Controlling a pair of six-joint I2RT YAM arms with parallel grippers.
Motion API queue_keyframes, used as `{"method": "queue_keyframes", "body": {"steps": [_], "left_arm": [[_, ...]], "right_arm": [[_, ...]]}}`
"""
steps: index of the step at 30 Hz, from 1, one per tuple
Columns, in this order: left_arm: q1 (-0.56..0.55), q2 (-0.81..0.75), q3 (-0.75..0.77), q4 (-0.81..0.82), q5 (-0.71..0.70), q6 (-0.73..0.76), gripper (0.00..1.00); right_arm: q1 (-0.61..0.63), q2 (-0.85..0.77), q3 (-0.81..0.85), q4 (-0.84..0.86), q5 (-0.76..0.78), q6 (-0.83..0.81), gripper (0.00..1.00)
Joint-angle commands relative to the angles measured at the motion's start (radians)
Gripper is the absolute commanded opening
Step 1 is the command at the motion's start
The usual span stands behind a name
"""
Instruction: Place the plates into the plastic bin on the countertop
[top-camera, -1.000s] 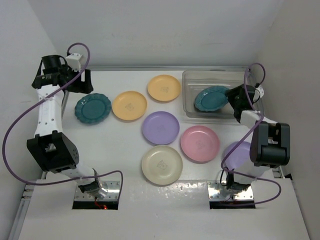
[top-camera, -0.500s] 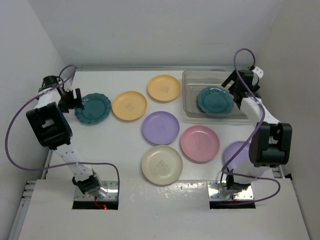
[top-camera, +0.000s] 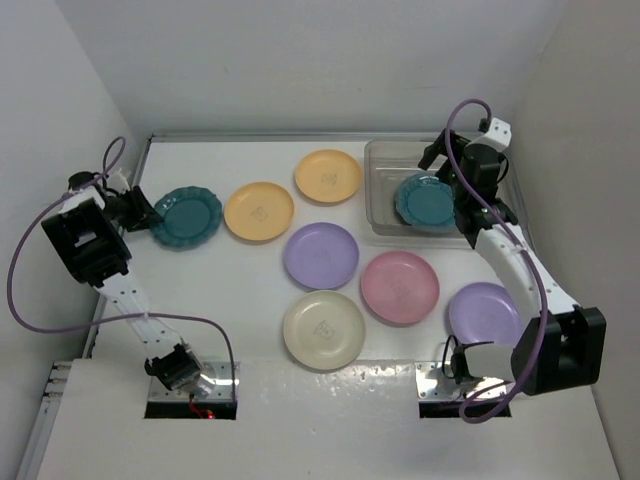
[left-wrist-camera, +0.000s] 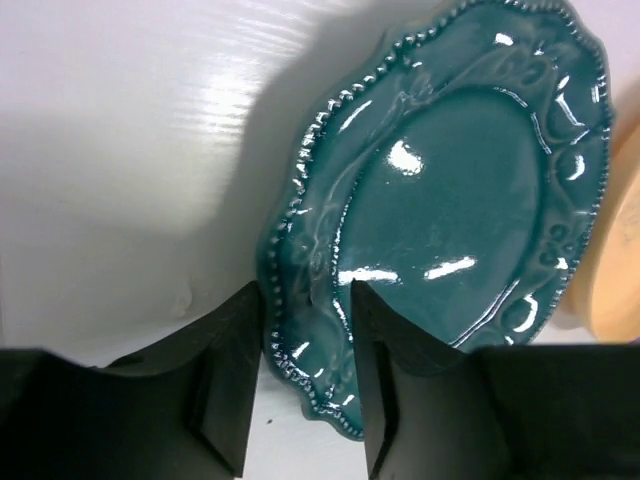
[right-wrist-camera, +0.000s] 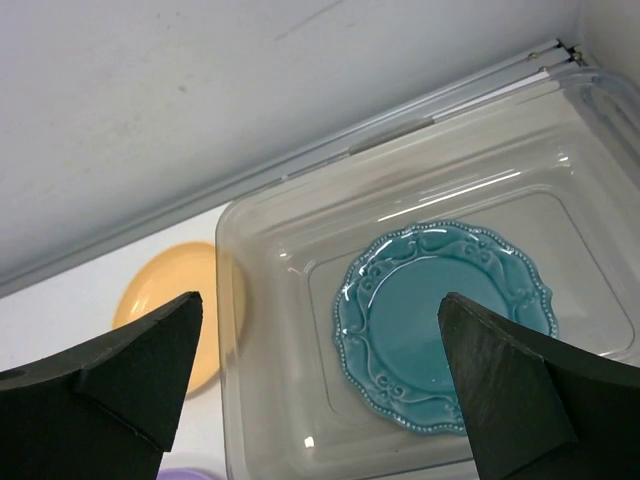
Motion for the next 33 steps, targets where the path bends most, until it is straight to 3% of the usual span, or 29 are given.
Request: {"method": "queue_keyframes", "body": {"steps": [1,4,7,9,14,18,20,24,28,33], "left_arm": [[0.005,0.097,-0.012,-0.079,0.129,0.03,0.44],[0.005,0.132,-0.003,-0.109,0.138,0.053,0.39],[0.005,0.169,0.02,-0.128,0.138,0.053,0.19],[0.014,0.184,0.029,-0.128,0.138,0.053,0.0],[0.023,0.169,0.06,-0.138,0.201,0.053,0.0],[0.007,0.034,0.116,-0.159,0.224,0.128,0.0],[-0.036,-0.09,0.135,-0.168,0.171,0.189,0.0],[-0.134,-0.283,0.135,-0.188,0.006,0.292,0.0],[-0.214,-0.385,0.147,-0.251,-0.072,0.366,0.0],[-0.322,-0.452,0.169,-0.34,-0.133,0.427,0.0]], "right_arm": [[0.008,-0.047,-0.022,0.066,0.039,0.02,1.0],[0.009,-0.061,-0.032,0.06,0.064,0.012,1.0],[0.012,-0.087,-0.042,0.043,0.087,0.006,1.0],[0.011,-0.109,-0.051,0.035,0.111,0.005,1.0],[0.014,-0.129,-0.065,0.02,0.118,-0.009,0.99],[0.064,-0.129,-0.057,0.021,-0.001,-0.093,0.94],[0.09,-0.115,-0.045,0.017,-0.052,-0.165,0.92],[0.173,-0.086,-0.008,-0.017,-0.299,-0.317,0.89],[0.256,-0.058,-0.006,-0.02,-0.434,-0.374,0.86],[0.305,-0.029,-0.034,0.035,-0.493,-0.35,0.76]]}}
